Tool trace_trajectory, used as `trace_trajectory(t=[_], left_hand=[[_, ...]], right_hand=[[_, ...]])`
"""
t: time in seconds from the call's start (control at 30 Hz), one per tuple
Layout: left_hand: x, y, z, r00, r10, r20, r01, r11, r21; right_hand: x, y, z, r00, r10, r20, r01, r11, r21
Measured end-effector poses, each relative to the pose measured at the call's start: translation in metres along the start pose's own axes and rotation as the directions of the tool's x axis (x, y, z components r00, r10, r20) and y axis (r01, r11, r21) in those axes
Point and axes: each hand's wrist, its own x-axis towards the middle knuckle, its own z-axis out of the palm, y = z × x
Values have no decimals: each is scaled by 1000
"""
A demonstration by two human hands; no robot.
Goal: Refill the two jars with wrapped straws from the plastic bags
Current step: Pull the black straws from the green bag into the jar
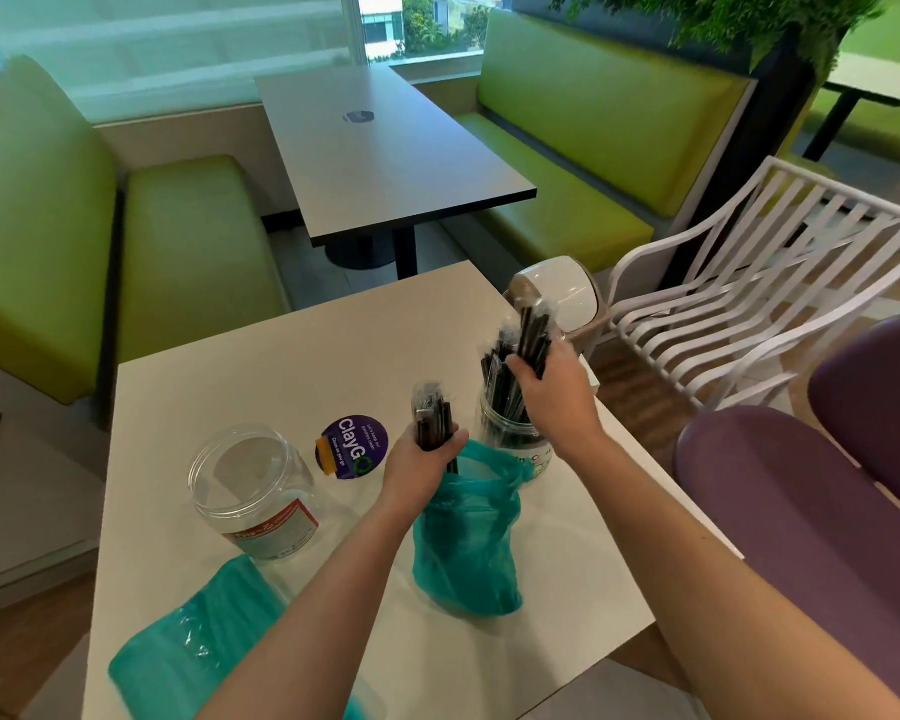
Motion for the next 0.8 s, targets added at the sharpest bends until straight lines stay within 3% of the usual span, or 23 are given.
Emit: trace_trajectory(t=[0.23,0.3,0.47,0.57,0.8], left_hand=[[2,-1,-1,1000,0,-12,1,1000,3],[2,-1,-2,1000,-1,-15,1,1000,-8],[4,-1,-3,1000,-5,-17,5,1000,-11],[4,-1,-3,1000,-5,-19,5,1000,-6],[8,-1,-4,1000,-3,-22,3,1000,4]], right_hand=[[2,15,18,993,61,106,-40,981,-187],[2,11,17,995,41,91,-25,985,-174],[2,-10,9,997,-73,-18,73,996,51],[1,-6,14,992,-128,-16,127,991,-35],[1,7,19,997,-56,57,64,986,-152]])
